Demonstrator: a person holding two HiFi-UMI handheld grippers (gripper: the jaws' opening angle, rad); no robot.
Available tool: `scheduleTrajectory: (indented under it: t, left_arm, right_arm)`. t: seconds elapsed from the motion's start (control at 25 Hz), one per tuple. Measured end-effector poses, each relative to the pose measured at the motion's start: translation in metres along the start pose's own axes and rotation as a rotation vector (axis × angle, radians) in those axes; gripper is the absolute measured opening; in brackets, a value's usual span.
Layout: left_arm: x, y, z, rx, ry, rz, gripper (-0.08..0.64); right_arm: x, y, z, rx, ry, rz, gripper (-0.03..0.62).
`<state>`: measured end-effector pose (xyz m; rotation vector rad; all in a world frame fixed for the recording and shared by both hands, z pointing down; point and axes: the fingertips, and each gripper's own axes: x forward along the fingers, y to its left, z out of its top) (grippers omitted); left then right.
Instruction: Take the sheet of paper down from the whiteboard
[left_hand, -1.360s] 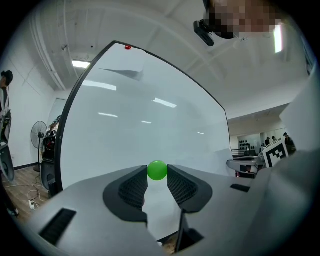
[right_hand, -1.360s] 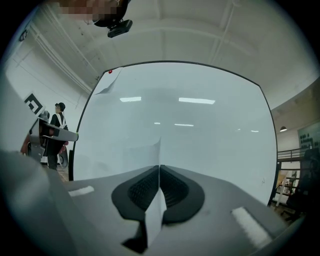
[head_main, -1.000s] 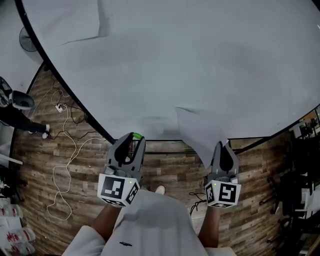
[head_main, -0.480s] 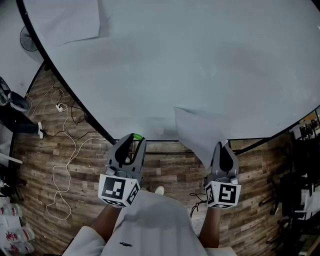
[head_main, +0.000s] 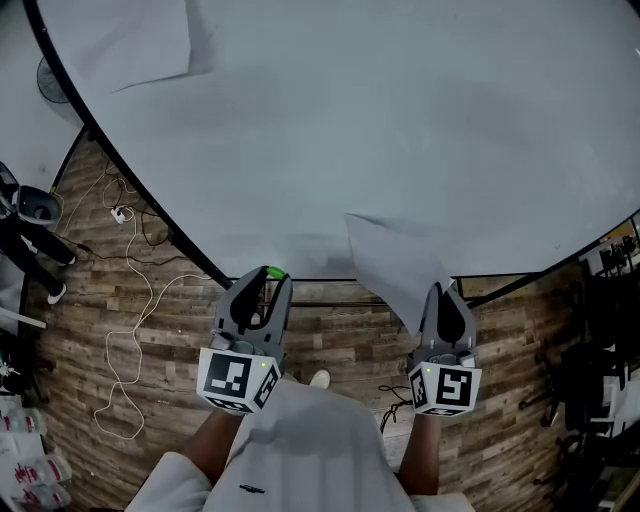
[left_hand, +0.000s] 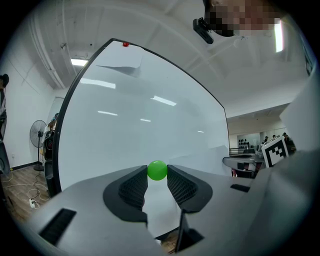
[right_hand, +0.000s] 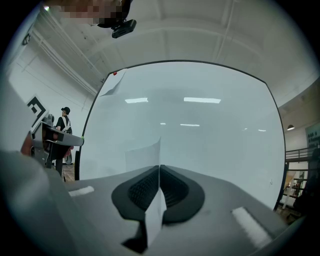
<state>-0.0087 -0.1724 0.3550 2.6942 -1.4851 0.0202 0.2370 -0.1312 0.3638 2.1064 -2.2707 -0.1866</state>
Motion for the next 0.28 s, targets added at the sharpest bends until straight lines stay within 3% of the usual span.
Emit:
scheduleTrajectory:
  t: [0.28]
  left_arm:
    - [0.0057,0.0041,-0.0027,-0.005,0.002,-0.005,0.127]
  right_arm:
    - [0.0067,0.0004,-0.0039,0.016,0.001,-0.011,0.011]
